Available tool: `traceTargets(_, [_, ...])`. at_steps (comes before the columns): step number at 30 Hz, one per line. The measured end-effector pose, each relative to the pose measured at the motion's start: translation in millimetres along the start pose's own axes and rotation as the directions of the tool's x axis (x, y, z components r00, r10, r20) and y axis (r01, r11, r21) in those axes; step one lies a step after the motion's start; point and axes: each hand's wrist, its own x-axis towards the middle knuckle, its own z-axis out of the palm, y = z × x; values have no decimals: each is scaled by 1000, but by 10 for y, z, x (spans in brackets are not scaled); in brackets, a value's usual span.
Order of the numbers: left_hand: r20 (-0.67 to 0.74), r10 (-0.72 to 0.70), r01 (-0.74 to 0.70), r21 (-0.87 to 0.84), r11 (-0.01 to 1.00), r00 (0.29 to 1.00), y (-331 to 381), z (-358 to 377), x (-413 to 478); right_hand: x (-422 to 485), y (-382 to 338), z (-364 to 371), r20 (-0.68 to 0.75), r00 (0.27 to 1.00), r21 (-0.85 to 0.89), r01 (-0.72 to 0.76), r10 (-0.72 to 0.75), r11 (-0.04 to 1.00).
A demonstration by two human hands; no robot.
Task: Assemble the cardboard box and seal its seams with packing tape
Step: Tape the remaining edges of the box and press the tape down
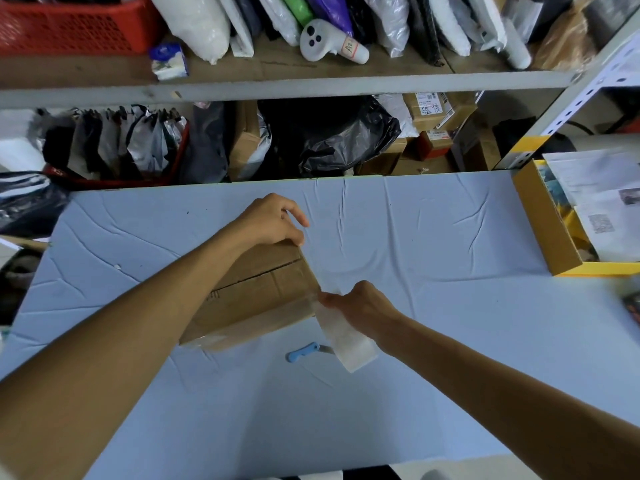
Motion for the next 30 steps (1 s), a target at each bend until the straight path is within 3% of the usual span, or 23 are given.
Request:
traceTargets(6, [-159,-69,88,115,989,985,78,170,10,32,12,7,-2,1000,7,0,0,1000])
traceTargets(10, [-208,0,23,106,994,978,15,203,-8,61,17,14,-2,1000,47,1,-1,999])
traceTargets(15, [24,234,-234,31,972,972,-112,79,-150,55,4,-13,5,1000,56,-13,13,998])
traceTargets(18, [141,300,-310,55,949,943,-162,62,-204,70,3,-16,-3,1000,63,-4,4,998])
traceTargets(23, [173,304,-320,72,945,937,-165,73,-181,44,-17,-18,-8,1000,53,-15,16,998])
traceTargets(30, [50,381,-385,129,914,923,-158,127,-222,-26,15,-24,-44,999,121,29,-24,992])
